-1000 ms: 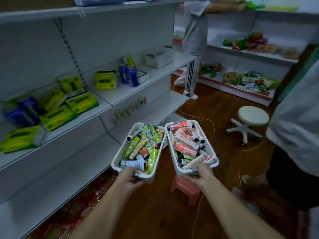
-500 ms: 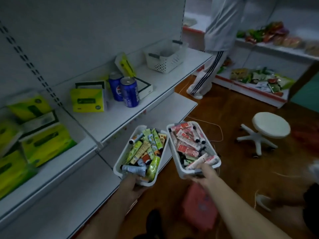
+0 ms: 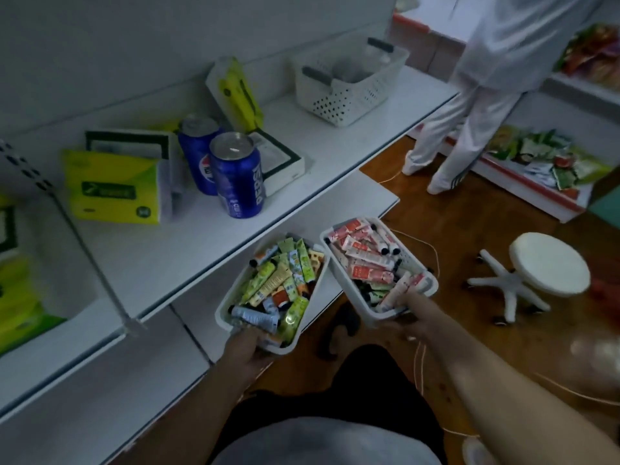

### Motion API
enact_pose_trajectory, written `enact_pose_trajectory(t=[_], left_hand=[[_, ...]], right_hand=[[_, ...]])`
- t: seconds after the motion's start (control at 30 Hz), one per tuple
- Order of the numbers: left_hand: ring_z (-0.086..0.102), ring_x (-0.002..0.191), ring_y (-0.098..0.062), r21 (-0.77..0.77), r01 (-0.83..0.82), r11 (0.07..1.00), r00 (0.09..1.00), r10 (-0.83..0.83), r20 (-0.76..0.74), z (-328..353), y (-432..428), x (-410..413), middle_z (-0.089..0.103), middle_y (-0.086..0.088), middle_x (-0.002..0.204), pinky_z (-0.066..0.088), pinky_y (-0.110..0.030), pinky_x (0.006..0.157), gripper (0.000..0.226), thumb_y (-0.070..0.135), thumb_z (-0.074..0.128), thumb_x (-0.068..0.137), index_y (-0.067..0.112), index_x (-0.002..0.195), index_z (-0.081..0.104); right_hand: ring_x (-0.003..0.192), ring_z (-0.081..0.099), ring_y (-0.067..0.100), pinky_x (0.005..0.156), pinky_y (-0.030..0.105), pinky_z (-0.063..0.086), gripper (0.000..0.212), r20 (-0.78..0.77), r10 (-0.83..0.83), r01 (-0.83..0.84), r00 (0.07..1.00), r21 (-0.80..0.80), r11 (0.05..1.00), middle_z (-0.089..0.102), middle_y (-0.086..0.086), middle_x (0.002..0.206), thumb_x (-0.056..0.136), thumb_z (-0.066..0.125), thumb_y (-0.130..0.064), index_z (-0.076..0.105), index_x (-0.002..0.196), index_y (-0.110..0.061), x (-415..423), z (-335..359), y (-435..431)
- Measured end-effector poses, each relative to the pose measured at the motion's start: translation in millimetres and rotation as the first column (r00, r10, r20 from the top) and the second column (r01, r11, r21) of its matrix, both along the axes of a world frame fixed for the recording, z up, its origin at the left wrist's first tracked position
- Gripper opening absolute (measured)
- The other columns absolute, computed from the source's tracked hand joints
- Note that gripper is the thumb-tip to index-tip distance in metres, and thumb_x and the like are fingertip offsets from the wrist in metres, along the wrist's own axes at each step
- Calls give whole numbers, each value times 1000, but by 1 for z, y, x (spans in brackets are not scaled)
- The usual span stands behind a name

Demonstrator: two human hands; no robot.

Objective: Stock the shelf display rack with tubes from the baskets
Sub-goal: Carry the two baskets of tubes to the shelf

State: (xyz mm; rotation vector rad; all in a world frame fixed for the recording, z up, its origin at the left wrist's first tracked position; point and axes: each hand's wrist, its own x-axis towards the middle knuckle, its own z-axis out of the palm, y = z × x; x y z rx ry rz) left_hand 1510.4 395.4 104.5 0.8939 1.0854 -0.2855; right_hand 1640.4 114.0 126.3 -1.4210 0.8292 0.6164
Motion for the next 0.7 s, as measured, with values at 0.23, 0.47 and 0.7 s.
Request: enact_pose_trajectory(t=[0.23, 0.47, 0.7], left_hand=[[59, 46, -29, 78, -156, 985, 987, 158, -28, -42, 0, 47, 58, -17, 50, 52, -37, 49, 28, -16, 41, 84, 4, 71, 56], [57, 70, -33, 18, -511, 859, 851, 509, -133, -35, -92, 103, 55, -17, 76, 56, -39, 58, 25, -15, 37, 85, 4, 88, 54], [63, 88, -38, -23, -747, 664, 664, 743, -90, -38, -136, 108, 62, -24, 102, 56, -56, 71, 48, -16, 41, 81, 9, 121, 49]], right_hand=[[94, 64, 40, 64, 50, 57, 42, -121, 190, -196, 974, -38, 980, 60, 25, 113, 79, 49, 9, 52, 119, -3, 104, -42, -12], [108, 57, 37, 61, 42, 57, 43, -213, 360, -325, 908, 182, 928, 59, 20, 120, 83, 52, 8, 54, 125, -1, 171, -64, 2], [103, 57, 45, 63, 49, 56, 64, -199, 466, -425, 862, 215, 879, 56, 26, 124, 73, 50, 18, 48, 134, -2, 188, -64, 21]])
